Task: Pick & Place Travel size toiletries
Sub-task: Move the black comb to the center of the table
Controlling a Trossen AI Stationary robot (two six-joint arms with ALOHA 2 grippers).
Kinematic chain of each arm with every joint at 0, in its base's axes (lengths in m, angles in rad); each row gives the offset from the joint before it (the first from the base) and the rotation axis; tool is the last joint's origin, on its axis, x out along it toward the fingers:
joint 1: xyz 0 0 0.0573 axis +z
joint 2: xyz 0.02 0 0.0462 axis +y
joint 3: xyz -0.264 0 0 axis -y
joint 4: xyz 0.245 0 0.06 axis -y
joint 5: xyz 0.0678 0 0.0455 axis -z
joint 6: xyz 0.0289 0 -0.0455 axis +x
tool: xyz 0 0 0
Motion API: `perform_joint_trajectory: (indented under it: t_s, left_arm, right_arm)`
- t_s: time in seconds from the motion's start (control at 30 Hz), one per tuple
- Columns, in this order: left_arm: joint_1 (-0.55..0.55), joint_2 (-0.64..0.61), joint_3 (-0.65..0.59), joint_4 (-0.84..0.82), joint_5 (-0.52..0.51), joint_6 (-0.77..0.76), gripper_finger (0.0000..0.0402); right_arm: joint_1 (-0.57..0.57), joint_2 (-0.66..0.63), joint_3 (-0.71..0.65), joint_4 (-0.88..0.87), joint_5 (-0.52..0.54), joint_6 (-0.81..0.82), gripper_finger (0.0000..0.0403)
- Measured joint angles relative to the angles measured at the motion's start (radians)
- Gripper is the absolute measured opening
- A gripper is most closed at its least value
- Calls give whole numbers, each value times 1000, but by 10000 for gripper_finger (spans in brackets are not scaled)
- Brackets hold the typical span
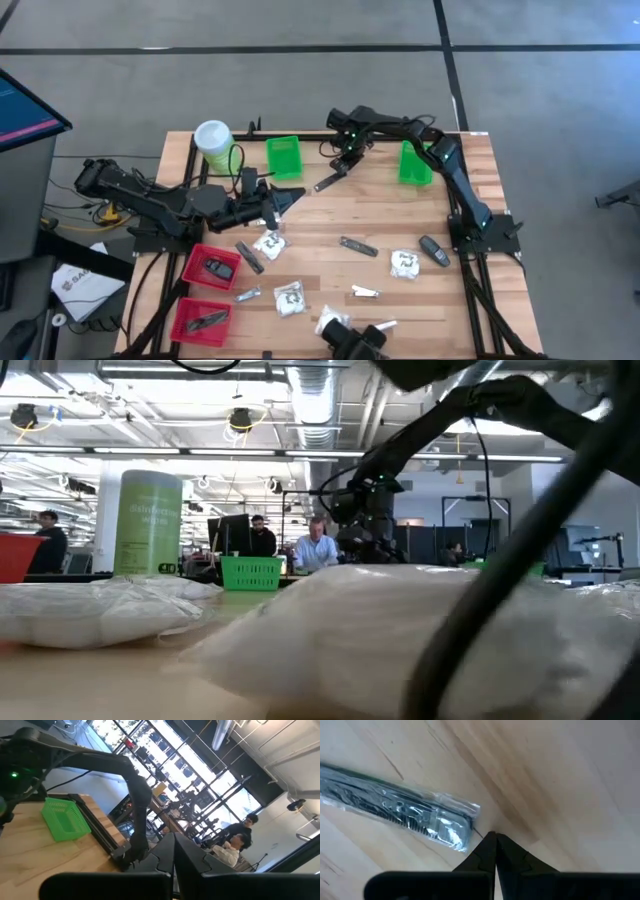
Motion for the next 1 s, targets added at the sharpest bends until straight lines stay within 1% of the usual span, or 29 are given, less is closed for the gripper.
perform_joint_trajectory:
  t_s: [0.13,0.27,0.33,0.47,0.53,0.67,0.77,0.9,1.0]
  left_arm:
    - [0,0,0,1,1,-8,0]
    - [0,0,0,3,1,-20,0]
    - [0,0,0,3,1,-19,0]
    - [0,0,0,1,2,-16,0]
    - [0,0,0,1,2,-1,0]
    - [0,0,0,1,2,1,0]
    - [0,0,0,1,6,1,0]
    - [0,0,0,1,8,1,0]
    - [0,0,0,1,8,1,0]
  right_arm:
    - [4,36,65,-62,12,-6,0]
    - [2,39,87,-90,14,-9,0]
    - [2,24,85,-97,2,0,0]
    - [0,-4,90,-82,-70,9,0]
    - [13,5,86,-90,-75,14,0]
    - [65,3,57,-27,-100,36,0]
    - [89,14,26,-23,-103,37,0]
    - [85,19,37,-12,-76,43,0]
    - [77,19,37,-20,-106,64,0]
